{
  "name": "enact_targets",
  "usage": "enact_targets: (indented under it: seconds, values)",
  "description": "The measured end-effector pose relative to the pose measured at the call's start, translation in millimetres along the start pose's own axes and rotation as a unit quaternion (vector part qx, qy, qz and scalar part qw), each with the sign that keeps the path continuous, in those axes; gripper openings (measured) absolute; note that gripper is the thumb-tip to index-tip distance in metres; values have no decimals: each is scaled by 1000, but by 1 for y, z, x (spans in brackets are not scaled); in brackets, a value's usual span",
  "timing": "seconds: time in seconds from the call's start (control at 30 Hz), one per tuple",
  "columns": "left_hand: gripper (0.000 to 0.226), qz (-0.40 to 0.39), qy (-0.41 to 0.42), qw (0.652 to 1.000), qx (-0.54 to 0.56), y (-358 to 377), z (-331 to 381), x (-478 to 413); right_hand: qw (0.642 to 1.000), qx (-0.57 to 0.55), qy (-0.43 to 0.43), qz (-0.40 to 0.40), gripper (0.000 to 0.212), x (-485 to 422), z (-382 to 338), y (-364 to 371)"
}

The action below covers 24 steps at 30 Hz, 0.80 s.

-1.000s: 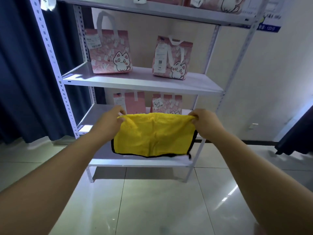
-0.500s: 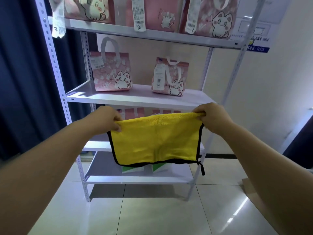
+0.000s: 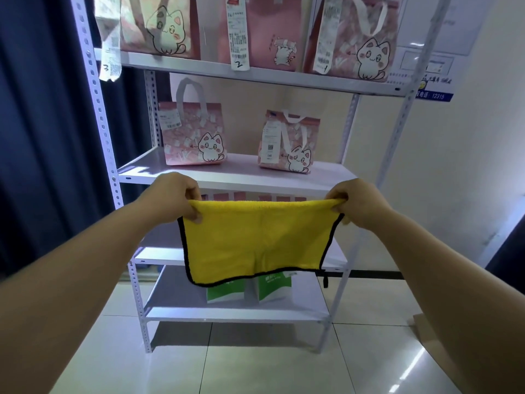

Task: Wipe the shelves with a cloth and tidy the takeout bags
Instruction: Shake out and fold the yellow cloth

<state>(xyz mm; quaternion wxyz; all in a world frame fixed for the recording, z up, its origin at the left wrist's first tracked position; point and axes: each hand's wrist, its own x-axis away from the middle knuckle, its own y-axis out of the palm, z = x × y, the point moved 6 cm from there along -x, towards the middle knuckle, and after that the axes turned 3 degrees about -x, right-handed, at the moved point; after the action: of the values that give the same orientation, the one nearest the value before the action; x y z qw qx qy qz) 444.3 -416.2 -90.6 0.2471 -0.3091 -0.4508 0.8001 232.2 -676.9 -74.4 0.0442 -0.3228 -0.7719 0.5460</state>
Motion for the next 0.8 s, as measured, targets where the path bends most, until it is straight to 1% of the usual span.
enact_targets:
  seconds: [0.07, 0.13, 0.23, 0.3, 0.4, 0.57, 0.7, 0.8]
  values:
    - [33, 8, 3, 1000, 16, -4, -2, 0, 1000, -25, -5, 2, 32, -1, 0, -1]
    - [32, -1, 2, 999, 37, -3, -6, 0, 999, -36, -10, 0, 30, -2, 2, -1]
    - [27, -14, -16, 997, 68, 0, -17, -1, 998, -57, -10, -23, 16, -4, 9, 1]
    - [23, -21, -34, 993, 107, 2, -25, 0, 993, -105, 7, -56, 9, -4, 16, 5]
    - [21, -21, -68, 980, 185, 5, -39, 1, 973, -209, 42, -92, 8, -1, 24, 14]
    - [26, 20, -121, 962, 243, 3, -56, 4, 941, -311, 112, -69, 7, -2, 33, 24]
    - [30, 22, -156, 957, 245, 13, -57, 9, 924, -328, 192, -31, 19, -5, 33, 37]
    - [26, 12, -161, 956, 244, 25, -48, 13, 911, -335, 242, -5, 21, -4, 25, 48]
